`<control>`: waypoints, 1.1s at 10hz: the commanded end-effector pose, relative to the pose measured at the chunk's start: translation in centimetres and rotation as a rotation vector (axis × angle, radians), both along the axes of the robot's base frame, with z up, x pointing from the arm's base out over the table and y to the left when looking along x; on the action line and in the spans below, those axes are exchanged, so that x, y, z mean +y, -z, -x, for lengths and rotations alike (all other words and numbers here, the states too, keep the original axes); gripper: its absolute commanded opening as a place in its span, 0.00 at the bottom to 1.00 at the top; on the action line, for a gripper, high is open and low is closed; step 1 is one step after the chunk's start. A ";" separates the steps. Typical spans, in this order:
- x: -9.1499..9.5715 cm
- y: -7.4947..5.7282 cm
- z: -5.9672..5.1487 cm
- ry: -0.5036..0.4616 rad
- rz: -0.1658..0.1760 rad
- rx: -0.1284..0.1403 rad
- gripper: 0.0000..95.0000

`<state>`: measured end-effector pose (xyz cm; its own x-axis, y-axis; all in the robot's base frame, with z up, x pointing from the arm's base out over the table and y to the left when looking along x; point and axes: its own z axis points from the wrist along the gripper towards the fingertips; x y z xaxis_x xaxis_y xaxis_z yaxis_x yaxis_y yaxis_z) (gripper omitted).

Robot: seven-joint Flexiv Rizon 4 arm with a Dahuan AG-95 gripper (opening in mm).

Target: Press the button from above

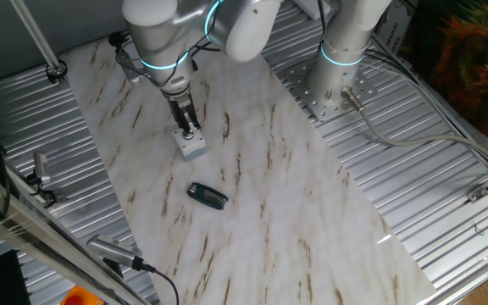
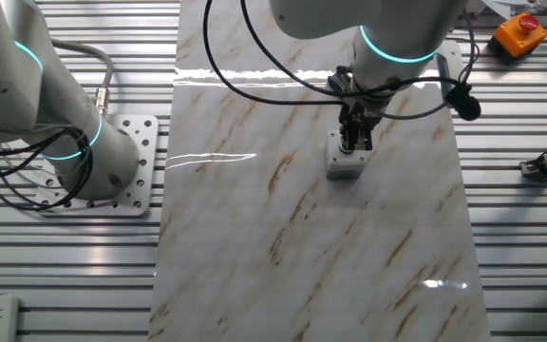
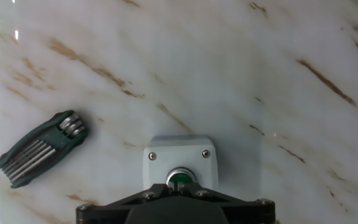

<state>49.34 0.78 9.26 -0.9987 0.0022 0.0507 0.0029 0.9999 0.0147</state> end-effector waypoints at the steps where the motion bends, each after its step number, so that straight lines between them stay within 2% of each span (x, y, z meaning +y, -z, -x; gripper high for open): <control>1: -0.4 -0.2 0.0 -0.007 -0.003 -0.007 0.00; 5: -0.5 -0.2 -0.1 -0.014 -0.022 -0.009 0.00; 11: -0.3 -0.1 -0.2 -0.016 -0.032 -0.009 0.00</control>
